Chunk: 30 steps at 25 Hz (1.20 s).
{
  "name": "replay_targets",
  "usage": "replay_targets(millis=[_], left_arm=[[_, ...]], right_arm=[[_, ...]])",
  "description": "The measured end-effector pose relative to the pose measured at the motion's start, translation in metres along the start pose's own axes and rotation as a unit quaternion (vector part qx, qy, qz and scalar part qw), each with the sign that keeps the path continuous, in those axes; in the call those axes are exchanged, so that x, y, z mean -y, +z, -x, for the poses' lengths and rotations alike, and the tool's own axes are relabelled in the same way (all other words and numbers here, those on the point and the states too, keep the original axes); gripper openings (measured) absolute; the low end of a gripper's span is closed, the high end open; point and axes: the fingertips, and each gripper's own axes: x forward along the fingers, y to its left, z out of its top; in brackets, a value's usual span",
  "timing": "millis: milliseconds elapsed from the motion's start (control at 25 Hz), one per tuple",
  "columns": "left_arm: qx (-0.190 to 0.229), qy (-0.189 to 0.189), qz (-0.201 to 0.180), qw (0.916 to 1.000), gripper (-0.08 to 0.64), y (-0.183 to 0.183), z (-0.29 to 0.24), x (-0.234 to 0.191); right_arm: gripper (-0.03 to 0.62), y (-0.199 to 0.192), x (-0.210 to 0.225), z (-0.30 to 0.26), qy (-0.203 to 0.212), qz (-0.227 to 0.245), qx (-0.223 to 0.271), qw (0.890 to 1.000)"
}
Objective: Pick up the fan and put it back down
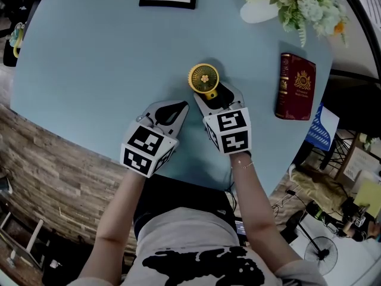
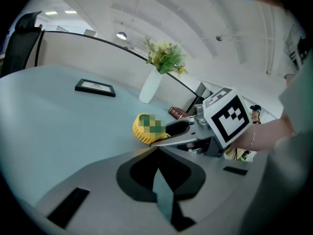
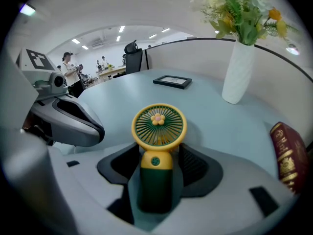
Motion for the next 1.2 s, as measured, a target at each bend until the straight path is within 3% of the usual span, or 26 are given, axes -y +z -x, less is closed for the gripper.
replay_targets(millis=[360, 600, 800, 1200], left_arm=[[0.003, -0.007, 0.009, 0.9999, 0.011, -0.002, 0.005, 0.000], [-0.003, -0.016, 0.023, 0.9996, 0.011, -0.003, 0.008, 0.000], [-0.010, -0.029, 0.001, 0.9995, 0.011, 0.003, 0.013, 0.009], [0.020, -0.008, -0.037, 0.9991, 0.011, 0.035, 0.037, 0.021]], right_arm=[[0.279, -0.002, 0.000, 0.001, -0.006, -0.002, -0.015, 1.000], [0.301, 0.004, -0.002, 0.010, -0.003, -0.009, 0.000, 1.000], [0.309, 0.019, -0.006, 0.026, 0.007, -0.005, 0.031, 0.999], [0.295, 0.048, -0.010, 0.077, 0.010, -0.011, 0.095, 0.995]])
